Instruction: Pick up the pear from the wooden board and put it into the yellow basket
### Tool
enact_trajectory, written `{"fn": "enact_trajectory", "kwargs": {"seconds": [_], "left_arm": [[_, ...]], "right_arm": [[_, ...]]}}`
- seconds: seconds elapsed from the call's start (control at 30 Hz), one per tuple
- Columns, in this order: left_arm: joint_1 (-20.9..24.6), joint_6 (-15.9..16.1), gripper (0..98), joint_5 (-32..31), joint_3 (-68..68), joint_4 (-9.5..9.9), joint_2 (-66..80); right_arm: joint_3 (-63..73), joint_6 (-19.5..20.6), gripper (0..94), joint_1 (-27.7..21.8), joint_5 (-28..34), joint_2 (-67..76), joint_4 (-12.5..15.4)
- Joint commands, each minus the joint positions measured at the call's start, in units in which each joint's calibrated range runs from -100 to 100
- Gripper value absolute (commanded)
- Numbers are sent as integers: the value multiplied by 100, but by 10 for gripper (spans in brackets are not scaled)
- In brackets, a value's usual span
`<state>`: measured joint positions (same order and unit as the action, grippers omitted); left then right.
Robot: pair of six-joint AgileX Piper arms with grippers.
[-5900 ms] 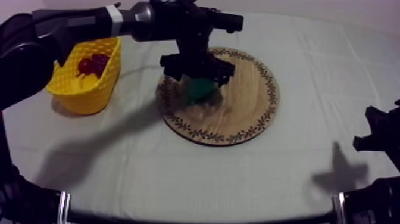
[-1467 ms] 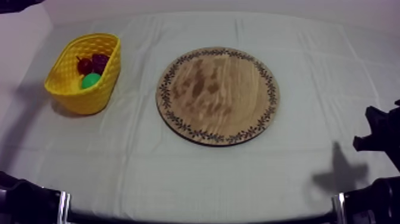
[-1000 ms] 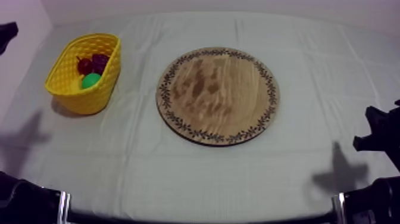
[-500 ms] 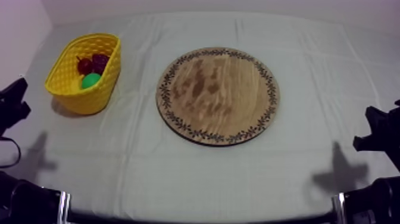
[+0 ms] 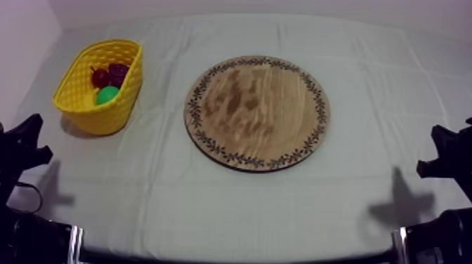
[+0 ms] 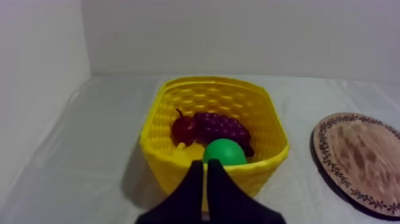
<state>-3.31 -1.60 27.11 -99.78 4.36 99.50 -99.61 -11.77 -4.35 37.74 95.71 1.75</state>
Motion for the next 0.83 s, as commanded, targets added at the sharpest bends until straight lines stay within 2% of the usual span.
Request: {"fn": "enact_trajectory", "kwargs": {"seconds": [0.0, 0.23, 0.8], "left_arm": [[27, 91, 0, 87, -6, -69, 23], [24, 131, 0, 215, -10, -132, 47], [23, 129, 0, 331, -10, -139, 50]], "right_arm": [[-5, 0, 5, -2, 0, 5, -2], [-5, 1, 5, -2, 0, 5, -2], [-5, -2, 5, -2, 0, 5, -2]]}}
